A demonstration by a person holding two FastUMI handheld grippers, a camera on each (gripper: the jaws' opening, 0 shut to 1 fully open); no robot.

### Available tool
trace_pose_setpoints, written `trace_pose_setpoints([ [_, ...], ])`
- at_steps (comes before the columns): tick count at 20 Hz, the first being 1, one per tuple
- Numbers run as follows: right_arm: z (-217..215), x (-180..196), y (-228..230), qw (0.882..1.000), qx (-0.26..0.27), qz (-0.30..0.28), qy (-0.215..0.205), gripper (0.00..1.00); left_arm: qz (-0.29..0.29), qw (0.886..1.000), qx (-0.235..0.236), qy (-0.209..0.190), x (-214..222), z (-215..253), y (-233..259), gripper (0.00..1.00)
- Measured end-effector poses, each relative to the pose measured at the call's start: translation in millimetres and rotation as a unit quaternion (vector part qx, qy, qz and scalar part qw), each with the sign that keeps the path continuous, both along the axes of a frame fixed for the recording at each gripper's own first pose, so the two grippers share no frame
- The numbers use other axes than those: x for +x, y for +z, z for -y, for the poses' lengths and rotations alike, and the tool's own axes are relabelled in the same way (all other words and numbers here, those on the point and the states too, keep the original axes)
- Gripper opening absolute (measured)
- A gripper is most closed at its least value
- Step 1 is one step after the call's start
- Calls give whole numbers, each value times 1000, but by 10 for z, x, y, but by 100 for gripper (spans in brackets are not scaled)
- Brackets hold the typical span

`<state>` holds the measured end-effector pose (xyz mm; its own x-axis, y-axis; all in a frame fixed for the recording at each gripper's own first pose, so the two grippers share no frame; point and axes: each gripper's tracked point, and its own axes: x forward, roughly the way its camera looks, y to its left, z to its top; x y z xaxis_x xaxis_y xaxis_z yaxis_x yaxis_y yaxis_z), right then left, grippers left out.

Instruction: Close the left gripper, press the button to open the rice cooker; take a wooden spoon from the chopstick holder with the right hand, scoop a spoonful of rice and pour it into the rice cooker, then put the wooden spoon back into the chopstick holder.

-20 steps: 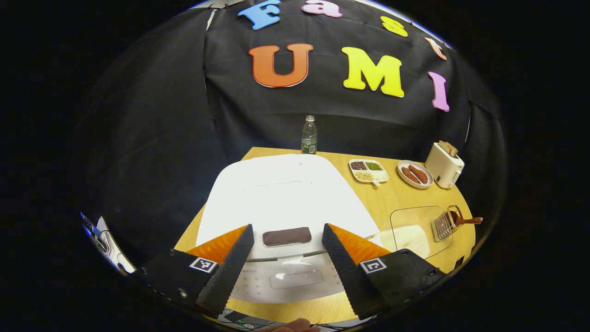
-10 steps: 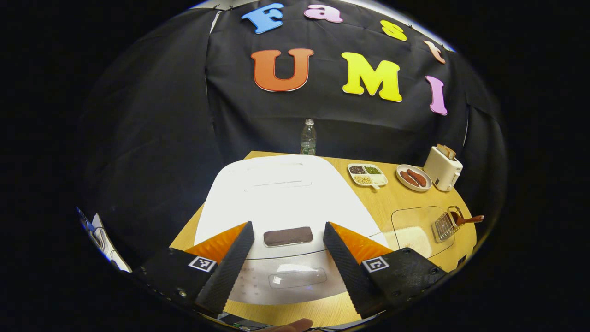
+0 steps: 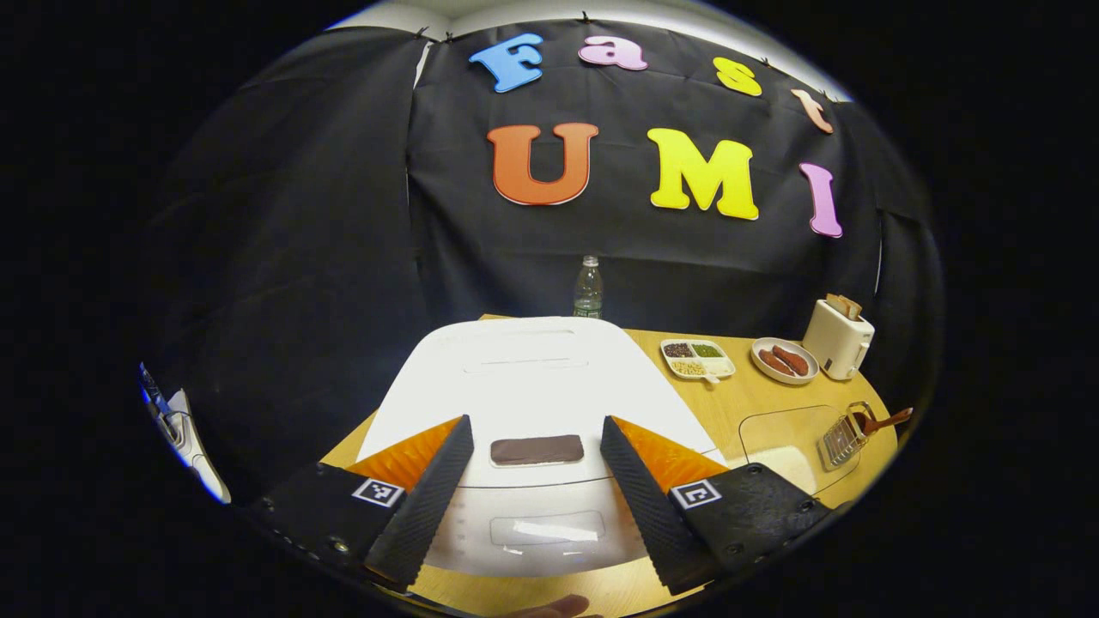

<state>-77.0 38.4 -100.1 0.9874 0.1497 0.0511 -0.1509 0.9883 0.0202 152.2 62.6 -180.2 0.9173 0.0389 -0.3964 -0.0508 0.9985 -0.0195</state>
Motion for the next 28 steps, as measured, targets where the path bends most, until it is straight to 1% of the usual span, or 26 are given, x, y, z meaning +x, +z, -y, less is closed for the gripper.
trace_pose_setpoints([
  [3,-3,37,-28,1000,3,-7,-2,100,15,1000,-23,-6,-3,5,109,96],
  [4,1,47,-19,1000,6,-6,-3,100,27,999,-18,-4,-24,-6,168,94],
  [5,21,56,-9,1000,9,-6,-5,99,43,999,-11,0,-54,-39,259,95],
  [6,36,72,-12,1000,10,-7,-9,100,59,998,-5,1,-82,-42,361,95],
  [10,94,145,-36,1000,10,-11,-19,100,98,995,0,0,-425,52,750,94],
  [12,147,151,-30,1000,10,-13,-25,100,122,993,-3,-8,-636,149,966,94],
  [16,309,166,65,999,31,-4,-43,99,165,986,0,-26,-1080,321,1271,94],
  [17,335,169,46,998,31,-4,-46,98,169,985,-4,-32,-1181,381,1299,94],
  [18,364,162,26,998,29,-5,-49,100,174,984,-8,-40,-1295,451,1316,94],
  [19,397,155,26,998,29,-6,-52,100,177,983,-11,-47,-1393,521,1311,94],
  [22,415,168,7,998,32,-9,-52,100,184,982,8,-49,-1658,517,1205,94],
  [24,411,172,-8,998,33,-12,-50,100,195,980,28,-25,-1752,427,1186,95],
  [25,404,177,-18,998,34,-13,-49,100,201,979,34,-21,-1797,398,1182,95],
  [26,398,178,-14,998,35,-13,-48,99,204,978,30,-21,-1853,429,1161,96],
  [28,388,190,-21,998,40,-14,-47,100,213,977,17,-22,-1960,457,1159,96],
])
